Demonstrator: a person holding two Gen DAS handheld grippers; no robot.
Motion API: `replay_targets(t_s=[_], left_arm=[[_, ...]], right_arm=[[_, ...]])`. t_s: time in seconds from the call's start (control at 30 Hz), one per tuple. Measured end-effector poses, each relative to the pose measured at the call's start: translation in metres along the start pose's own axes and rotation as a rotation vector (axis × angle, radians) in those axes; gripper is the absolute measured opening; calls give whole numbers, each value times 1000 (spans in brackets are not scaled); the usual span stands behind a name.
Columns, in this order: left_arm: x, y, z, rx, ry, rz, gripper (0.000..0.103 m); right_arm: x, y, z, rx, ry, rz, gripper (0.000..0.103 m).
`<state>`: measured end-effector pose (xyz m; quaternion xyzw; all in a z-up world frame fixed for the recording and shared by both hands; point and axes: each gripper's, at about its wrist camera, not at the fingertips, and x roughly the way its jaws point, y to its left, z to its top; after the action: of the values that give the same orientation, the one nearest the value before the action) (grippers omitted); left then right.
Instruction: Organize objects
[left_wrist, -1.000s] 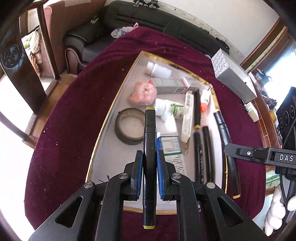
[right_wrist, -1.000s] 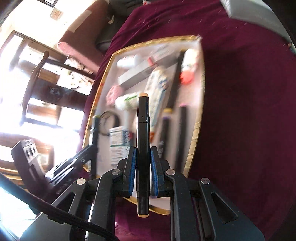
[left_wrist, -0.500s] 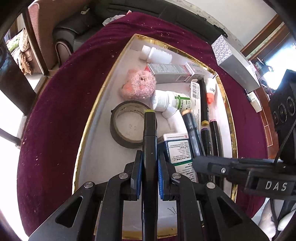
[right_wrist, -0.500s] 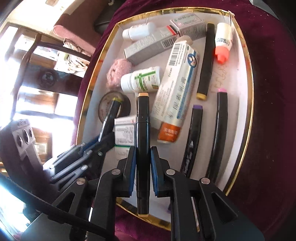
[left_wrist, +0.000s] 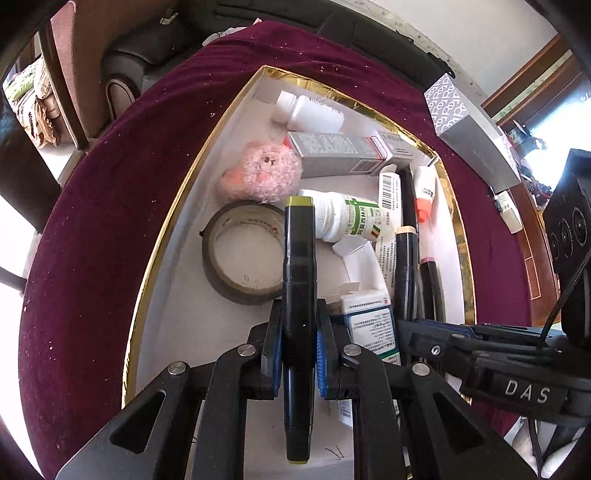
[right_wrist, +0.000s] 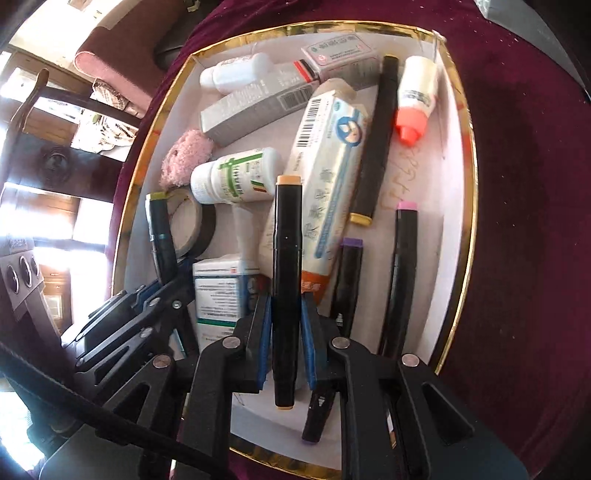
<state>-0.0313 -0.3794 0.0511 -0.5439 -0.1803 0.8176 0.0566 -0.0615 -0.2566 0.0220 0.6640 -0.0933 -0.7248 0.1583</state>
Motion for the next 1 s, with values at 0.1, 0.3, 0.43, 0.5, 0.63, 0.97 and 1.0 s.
replay_targets(t_s=[0.1, 0.3, 0.43, 0.5, 0.63, 0.97, 1.0], left_arm=[[-9, -1, -3, 24, -23, 17, 11], [-17, -7, -7, 48, -51, 56, 13], [-22, -10, -13, 7, -64, 106, 26], [-29, -12, -17, -11, -77, 131, 31], [-44, -15, -23, -54, -116, 191, 37], [-109, -44, -43, -133, -378, 285, 48], [-118, -50, -44, -128, -414, 301, 52]], right_arm=[[2, 3, -1, -28, 20, 6, 13], [5, 5, -1, -52, 39, 23, 14], [-4, 9, -2, -89, 13, 20, 15], [-10, 8, -3, -107, 0, 26, 20], [-21, 7, -9, -132, -21, 37, 32], [-57, 0, -39, -273, -137, -84, 48], [-62, -2, -42, -282, -158, -100, 49]])
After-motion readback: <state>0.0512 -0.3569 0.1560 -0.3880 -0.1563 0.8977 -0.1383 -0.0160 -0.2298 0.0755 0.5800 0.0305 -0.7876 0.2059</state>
